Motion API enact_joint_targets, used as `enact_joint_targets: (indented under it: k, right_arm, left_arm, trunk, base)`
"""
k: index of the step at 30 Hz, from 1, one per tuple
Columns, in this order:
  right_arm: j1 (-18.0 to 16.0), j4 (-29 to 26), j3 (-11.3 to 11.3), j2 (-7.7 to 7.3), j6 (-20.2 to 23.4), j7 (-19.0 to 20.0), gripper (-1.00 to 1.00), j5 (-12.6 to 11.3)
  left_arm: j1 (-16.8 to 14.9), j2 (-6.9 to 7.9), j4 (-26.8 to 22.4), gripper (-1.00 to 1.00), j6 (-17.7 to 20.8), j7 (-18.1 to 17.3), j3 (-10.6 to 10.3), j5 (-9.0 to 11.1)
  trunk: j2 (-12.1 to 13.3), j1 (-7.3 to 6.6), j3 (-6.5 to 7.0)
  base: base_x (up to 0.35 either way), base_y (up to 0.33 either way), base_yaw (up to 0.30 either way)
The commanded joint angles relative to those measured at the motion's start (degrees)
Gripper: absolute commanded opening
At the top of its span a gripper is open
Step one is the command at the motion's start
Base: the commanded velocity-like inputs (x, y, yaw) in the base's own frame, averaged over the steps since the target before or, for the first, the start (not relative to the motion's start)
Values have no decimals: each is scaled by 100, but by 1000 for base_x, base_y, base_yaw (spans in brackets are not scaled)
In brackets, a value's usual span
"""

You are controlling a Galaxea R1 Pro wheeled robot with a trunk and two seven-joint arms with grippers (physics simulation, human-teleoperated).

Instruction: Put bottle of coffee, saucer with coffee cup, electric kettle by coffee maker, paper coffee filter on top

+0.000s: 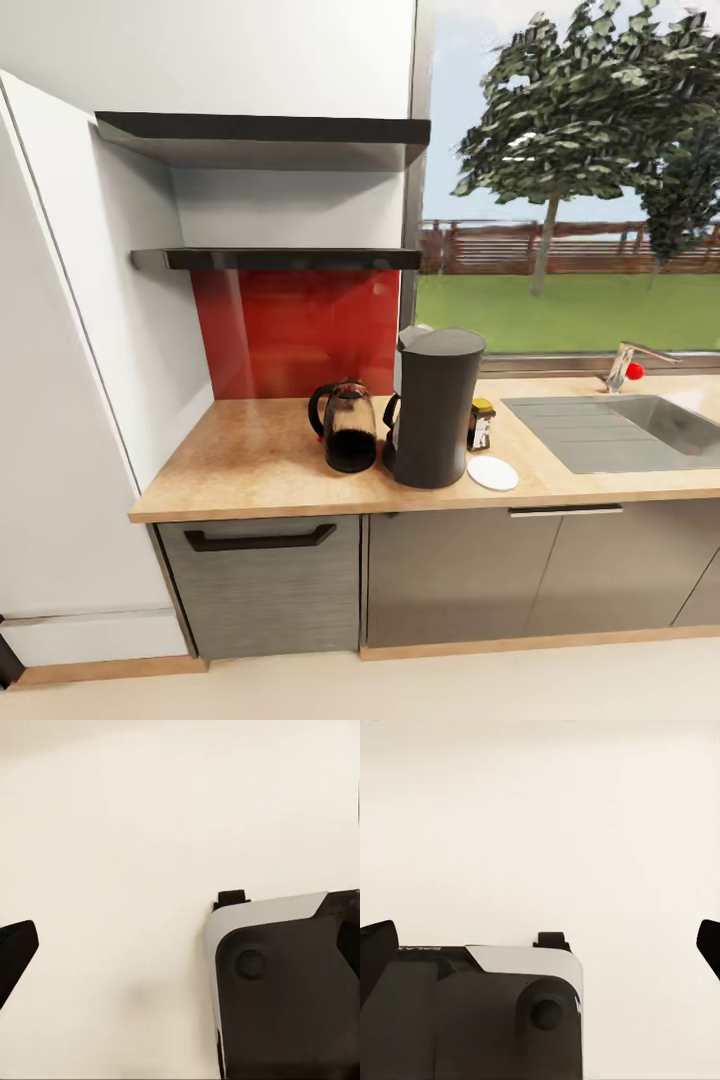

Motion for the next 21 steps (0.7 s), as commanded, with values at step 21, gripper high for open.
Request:
enact_joint_targets:
  k: [21]
  right_arm:
    - [-5,5,-32,17,-73,5,100,49]
  left_arm:
    - [-2,-5,171,100,6,19,16,-57]
  trunk:
    - [-7,5,-10]
  base:
    - [204,-209,-80]
